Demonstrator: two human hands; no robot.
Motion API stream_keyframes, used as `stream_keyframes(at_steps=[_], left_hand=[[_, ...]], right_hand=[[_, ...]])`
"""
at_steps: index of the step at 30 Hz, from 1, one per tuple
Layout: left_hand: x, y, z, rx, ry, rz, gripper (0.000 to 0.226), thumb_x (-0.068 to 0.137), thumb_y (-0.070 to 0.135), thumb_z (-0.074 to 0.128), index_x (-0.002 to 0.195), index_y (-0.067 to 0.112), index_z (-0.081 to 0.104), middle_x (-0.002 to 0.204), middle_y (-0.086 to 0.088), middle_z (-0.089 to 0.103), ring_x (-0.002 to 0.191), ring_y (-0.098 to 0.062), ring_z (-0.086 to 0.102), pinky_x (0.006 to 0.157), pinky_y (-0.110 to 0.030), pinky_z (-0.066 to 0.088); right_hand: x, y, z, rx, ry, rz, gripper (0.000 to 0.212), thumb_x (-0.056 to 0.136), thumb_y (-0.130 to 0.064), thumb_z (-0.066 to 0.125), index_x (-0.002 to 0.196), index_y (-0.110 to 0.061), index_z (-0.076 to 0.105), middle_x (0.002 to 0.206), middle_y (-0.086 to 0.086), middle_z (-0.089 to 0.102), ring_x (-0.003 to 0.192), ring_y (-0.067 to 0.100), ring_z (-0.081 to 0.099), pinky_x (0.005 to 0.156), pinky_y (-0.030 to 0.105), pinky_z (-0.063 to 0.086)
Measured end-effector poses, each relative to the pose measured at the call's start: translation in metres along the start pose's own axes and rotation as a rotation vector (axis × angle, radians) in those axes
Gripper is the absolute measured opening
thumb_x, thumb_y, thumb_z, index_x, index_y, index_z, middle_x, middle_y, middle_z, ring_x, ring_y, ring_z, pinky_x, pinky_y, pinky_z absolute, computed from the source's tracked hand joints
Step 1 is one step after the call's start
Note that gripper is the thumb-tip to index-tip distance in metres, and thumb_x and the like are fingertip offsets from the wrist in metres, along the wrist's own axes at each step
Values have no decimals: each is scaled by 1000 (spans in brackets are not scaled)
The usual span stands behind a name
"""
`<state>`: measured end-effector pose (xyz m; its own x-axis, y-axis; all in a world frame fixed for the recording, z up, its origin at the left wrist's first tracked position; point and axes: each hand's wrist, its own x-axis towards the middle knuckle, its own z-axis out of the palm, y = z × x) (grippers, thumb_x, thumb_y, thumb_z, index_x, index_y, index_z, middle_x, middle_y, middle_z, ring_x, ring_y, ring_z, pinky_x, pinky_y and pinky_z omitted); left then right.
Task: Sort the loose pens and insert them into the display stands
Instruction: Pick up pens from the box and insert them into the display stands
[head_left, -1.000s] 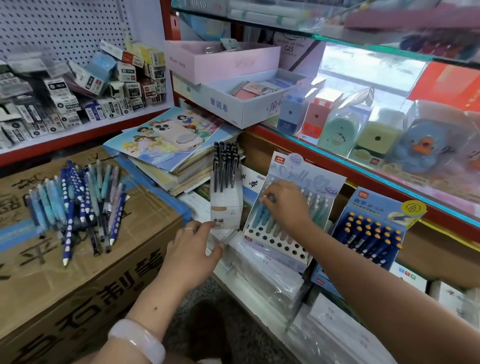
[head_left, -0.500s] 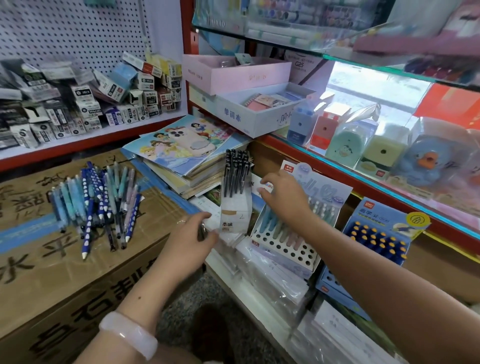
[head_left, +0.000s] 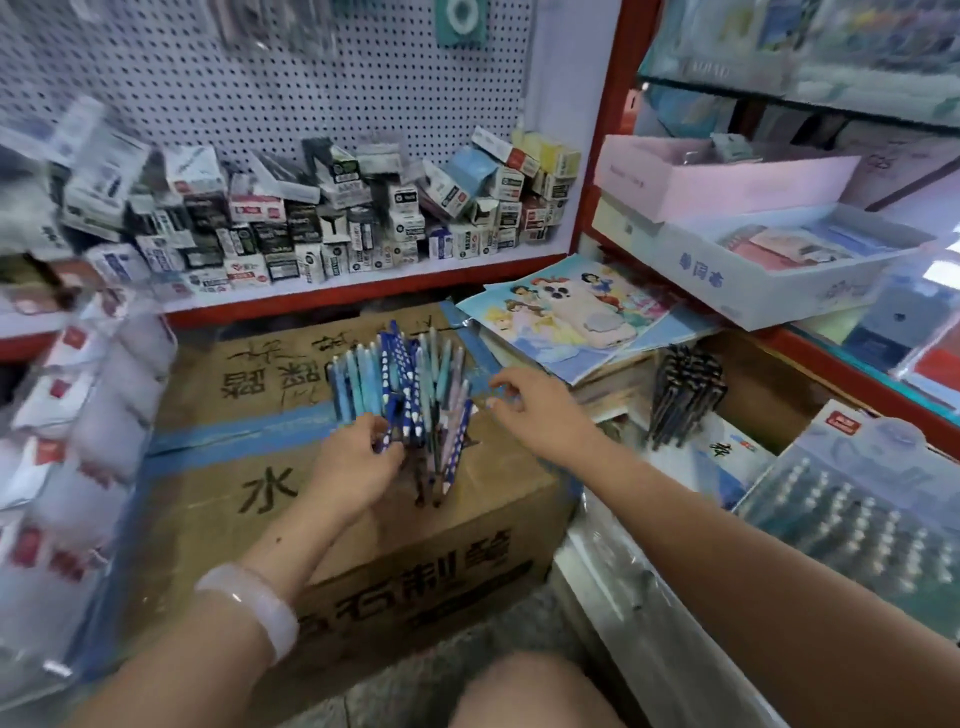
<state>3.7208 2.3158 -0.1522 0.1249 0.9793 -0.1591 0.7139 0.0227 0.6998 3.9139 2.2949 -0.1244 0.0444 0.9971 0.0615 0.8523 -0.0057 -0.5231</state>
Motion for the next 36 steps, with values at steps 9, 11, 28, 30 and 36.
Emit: stream_keyframes(at_steps=[9,11,28,30,36], left_hand=[[69,-19,-17,77,77,-188,41,91,28,54,125,6,46,117,-14,57,104,-30,54,73,-26,36],[89,-19,-11,83,71,-210,37,89,32,57,116,8,49,116,-13,58,97,-29,56,73,-29,41],[157,-27,-4,238,64,-276,19,82,21,64,80,10,49,65,-1,48,53,-12,45,43,-24,30],[159,-31,-6,212,95,-284,17,82,16,63,88,9,49,65,-2,48,54,-13,46,42,-25,30],[161,-37,-20,156,33,-310,19,88,18,59,93,5,47,67,-6,50,63,-22,53,51,-27,39]], right_hand=[[65,-17,51,114,19,5,33,95,-22,46,127,-15,53,123,5,56,113,20,52,89,26,40],[73,-12,57,139,18,15,32,96,-22,47,126,-15,54,123,4,56,111,18,53,87,22,37],[78,17,69,336,74,94,28,95,-15,47,120,-18,58,114,-3,59,97,6,52,83,17,40],[77,19,68,325,75,99,28,96,-16,46,121,-18,58,114,-3,59,95,5,51,77,12,38],[71,19,63,350,55,107,27,97,-17,44,121,-18,57,115,-2,59,96,6,52,71,8,38]])
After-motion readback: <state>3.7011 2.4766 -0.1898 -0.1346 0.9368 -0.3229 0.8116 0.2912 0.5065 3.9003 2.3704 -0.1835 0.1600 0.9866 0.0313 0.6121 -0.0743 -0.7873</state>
